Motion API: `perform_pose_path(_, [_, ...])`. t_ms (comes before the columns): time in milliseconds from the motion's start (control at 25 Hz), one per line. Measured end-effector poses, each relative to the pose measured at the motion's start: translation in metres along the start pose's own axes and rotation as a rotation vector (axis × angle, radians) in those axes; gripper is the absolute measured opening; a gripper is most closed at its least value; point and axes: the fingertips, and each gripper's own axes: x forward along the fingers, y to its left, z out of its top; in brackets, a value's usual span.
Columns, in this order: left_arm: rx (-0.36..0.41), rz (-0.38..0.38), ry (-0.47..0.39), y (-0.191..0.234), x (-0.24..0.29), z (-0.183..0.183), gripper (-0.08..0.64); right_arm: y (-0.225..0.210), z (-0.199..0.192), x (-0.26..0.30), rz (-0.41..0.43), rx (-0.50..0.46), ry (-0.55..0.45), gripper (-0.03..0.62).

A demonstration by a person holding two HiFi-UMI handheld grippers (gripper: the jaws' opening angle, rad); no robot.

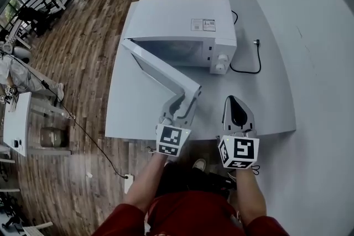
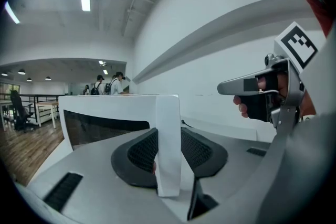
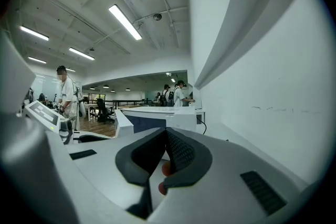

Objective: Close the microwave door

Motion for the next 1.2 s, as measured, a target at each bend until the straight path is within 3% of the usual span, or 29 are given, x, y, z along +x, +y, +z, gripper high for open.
perform_pose_path(480, [-0.063, 0.123, -0.023, -0.003, 0.065, 0.009, 0.150, -0.044, -0.010, 0.037, -0.046, -0.001, 0.018, 0.025])
perform_pose_path(1200, [-0.079, 0.157, -0.061, 0.018, 0.141, 0.031, 0.149, -0.084, -0.014, 0.094, -0.096, 0.031, 0.037, 0.025])
